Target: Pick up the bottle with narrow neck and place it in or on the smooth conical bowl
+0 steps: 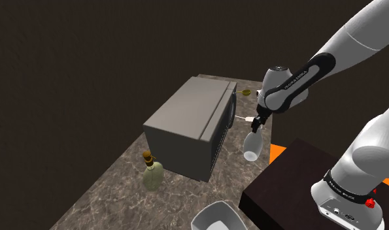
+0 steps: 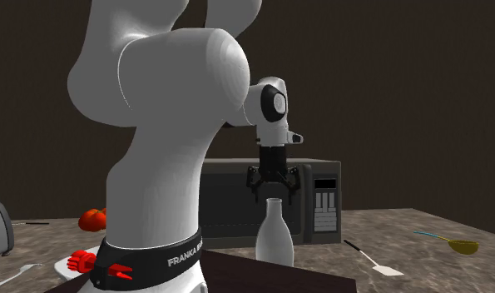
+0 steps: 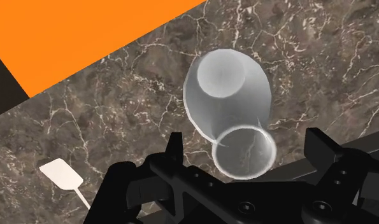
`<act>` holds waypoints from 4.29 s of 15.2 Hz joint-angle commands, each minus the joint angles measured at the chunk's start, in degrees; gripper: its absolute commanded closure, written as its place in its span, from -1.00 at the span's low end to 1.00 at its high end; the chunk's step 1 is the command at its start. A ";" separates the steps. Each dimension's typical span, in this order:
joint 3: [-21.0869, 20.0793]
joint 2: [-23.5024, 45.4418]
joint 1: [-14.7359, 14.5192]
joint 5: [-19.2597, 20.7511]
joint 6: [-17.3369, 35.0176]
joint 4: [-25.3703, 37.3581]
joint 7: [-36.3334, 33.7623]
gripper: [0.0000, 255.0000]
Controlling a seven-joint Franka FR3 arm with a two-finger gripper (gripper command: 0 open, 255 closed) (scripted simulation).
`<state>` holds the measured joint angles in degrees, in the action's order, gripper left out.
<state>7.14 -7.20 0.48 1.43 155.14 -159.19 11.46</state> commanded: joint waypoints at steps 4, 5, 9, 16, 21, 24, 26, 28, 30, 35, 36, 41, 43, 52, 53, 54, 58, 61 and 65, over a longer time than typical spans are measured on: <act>0.11 4.87 -0.43 -1.37 4.83 0.05 0.93 -1.00; 0.10 4.87 -0.42 -1.37 4.83 0.05 0.93 -1.00; 0.09 4.87 -0.41 -1.37 4.83 0.05 0.93 -1.00; 0.10 4.86 -0.41 -1.37 4.81 0.05 0.93 1.00; 0.09 4.87 -0.41 -1.37 4.83 0.05 0.93 1.00; 0.07 1.84 -0.20 -0.44 1.75 0.12 0.26 1.00; 0.01 -0.11 -0.06 0.03 -0.31 0.24 -0.08 1.00; -0.07 -1.99 0.08 0.40 -2.38 0.44 -0.35 1.00; -0.16 -3.81 0.20 0.70 -4.45 0.70 -0.57 1.00; -0.40 -8.02 0.44 1.19 -9.59 1.63 -0.96 1.00; -0.45 -8.81 0.48 1.26 -10.61 1.86 -1.02 1.00; -0.69 -12.44 0.62 1.48 -15.63 3.26 -1.24 1.00; -0.79 -13.75 0.66 1.54 -17.60 3.93 -1.31 1.00; -2.22 -19.34 0.12 1.22 -25.51 6.22 -2.89 1.00; -3.33 -20.64 -0.54 0.78 -26.16 5.56 -4.30 1.00; -4.45 -21.88 -1.24 0.28 -26.83 4.97 -5.71 1.00; -9.04 -26.15 -4.37 -2.19 -29.55 3.39 -11.39 1.00; -12.56 -28.54 -6.96 -4.36 -31.55 3.02 -15.72 1.00; -17.30 -30.46 -10.48 -7.37 -33.99 3.65 -21.59 1.00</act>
<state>-8.99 -37.37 -9.15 -5.19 121.61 -155.73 -8.60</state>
